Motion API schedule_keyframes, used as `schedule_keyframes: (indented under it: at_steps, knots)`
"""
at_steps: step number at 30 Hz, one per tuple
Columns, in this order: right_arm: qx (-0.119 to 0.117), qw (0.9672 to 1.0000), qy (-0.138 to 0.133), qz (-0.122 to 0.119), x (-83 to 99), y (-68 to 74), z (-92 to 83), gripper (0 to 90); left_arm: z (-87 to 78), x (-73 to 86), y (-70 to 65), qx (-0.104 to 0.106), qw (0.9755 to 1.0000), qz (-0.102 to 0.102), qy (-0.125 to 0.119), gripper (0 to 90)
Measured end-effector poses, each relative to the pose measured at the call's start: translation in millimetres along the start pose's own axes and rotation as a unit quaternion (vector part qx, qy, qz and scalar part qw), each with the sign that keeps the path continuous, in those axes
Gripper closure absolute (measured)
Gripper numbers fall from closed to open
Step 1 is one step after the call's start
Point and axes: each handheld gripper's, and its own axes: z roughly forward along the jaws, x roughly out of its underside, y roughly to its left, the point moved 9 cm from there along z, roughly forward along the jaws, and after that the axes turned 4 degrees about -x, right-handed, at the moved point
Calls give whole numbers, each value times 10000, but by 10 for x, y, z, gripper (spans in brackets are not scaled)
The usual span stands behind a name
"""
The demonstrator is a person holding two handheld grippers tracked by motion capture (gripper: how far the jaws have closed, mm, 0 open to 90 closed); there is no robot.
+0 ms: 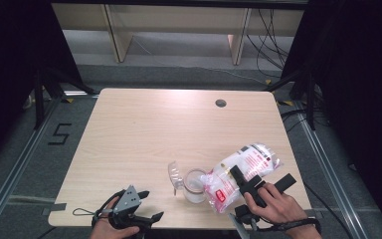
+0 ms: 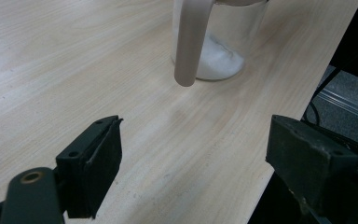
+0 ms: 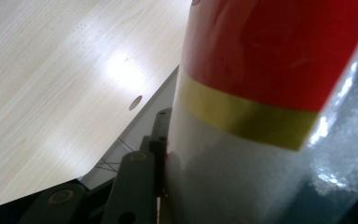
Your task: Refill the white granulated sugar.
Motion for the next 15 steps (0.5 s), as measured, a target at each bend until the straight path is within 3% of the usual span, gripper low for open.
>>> schedule_keyframes:
  at_steps: [15]
  knots:
    - [-60, 10000, -26, -43, -37, 9, 18, 680, 5, 1, -9, 17, 10000, -46, -9, 180]
